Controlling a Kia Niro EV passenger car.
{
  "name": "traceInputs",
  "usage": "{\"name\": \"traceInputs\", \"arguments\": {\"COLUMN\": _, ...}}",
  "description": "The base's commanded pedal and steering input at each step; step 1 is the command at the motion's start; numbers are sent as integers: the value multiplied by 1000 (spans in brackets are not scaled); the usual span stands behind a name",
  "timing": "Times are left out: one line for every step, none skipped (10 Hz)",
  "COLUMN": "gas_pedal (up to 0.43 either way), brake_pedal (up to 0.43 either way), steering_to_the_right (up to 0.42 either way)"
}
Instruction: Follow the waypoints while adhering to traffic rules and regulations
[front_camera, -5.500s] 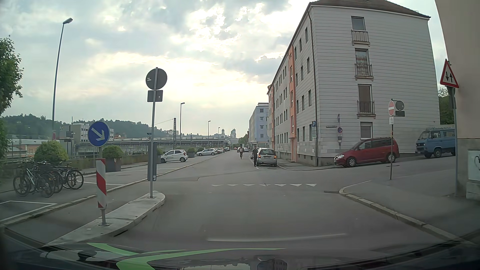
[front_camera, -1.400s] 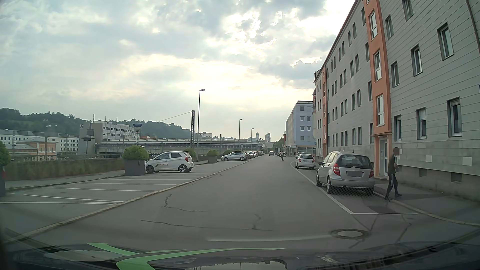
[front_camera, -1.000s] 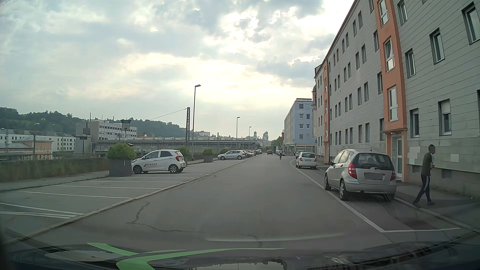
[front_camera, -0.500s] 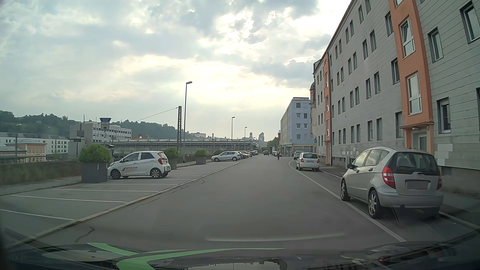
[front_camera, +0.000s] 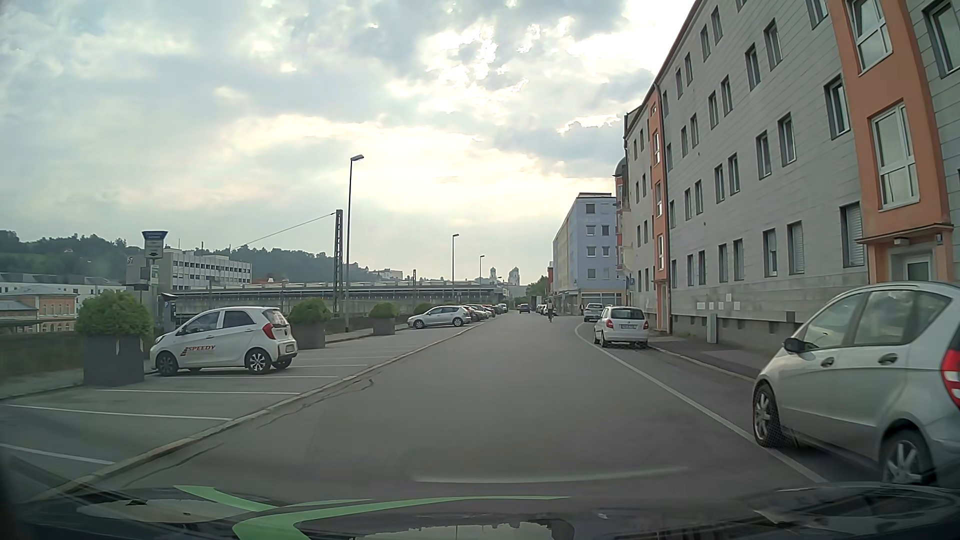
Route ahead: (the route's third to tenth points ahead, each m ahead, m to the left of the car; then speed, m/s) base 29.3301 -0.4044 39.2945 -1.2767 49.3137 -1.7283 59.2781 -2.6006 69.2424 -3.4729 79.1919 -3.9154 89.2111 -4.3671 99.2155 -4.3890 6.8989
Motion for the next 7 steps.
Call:
{"name": "traceInputs", "arguments": {"gas_pedal": 209, "brake_pedal": 0, "steering_to_the_right": 19}}
{"name": "traceInputs", "arguments": {"gas_pedal": 209, "brake_pedal": 0, "steering_to_the_right": 18}}
{"name": "traceInputs", "arguments": {"gas_pedal": 209, "brake_pedal": 0, "steering_to_the_right": 18}}
{"name": "traceInputs", "arguments": {"gas_pedal": 209, "brake_pedal": 0, "steering_to_the_right": 17}}
{"name": "traceInputs", "arguments": {"gas_pedal": 209, "brake_pedal": 0, "steering_to_the_right": 17}}
{"name": "traceInputs", "arguments": {"gas_pedal": 189, "brake_pedal": 0, "steering_to_the_right": 17}}
{"name": "traceInputs", "arguments": {"gas_pedal": 169, "brake_pedal": 0, "steering_to_the_right": 15}}
